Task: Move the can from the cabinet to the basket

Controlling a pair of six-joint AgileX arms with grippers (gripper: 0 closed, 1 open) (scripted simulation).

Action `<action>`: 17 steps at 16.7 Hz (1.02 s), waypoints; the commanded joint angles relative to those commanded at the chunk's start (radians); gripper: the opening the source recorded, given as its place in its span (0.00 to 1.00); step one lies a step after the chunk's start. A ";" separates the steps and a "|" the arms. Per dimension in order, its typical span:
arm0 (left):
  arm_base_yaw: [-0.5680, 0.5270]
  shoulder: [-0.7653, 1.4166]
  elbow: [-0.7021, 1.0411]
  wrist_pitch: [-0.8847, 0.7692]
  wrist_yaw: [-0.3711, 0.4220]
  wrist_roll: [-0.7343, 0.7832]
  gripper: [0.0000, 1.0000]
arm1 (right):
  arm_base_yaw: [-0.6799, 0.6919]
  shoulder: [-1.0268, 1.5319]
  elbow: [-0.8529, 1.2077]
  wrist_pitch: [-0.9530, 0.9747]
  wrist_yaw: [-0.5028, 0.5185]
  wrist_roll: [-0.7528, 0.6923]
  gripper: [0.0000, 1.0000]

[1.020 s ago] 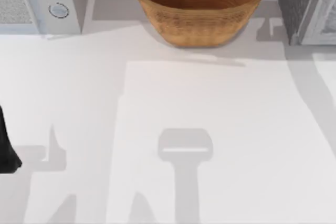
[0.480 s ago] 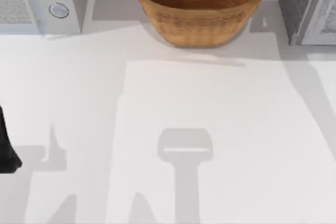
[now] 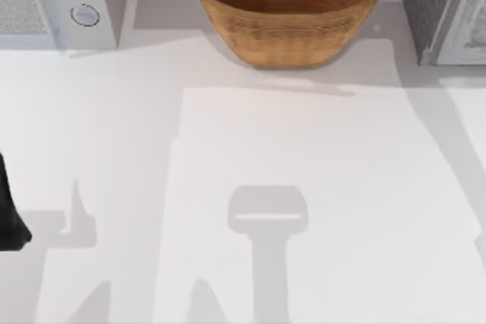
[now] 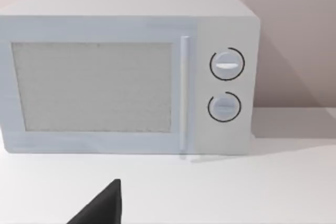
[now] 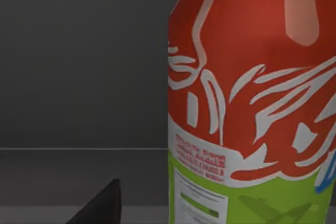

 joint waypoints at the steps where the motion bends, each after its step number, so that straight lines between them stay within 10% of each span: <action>1: 0.000 0.000 0.000 0.000 0.000 0.000 1.00 | -0.001 0.012 0.013 0.000 -0.002 0.000 1.00; 13: 0.000 0.000 0.000 0.000 0.000 0.000 1.00 | -0.038 0.231 0.247 -0.012 -0.037 0.000 1.00; 17: 0.000 0.000 0.000 0.000 0.000 0.000 1.00 | -0.038 0.231 0.247 -0.012 -0.037 0.000 0.70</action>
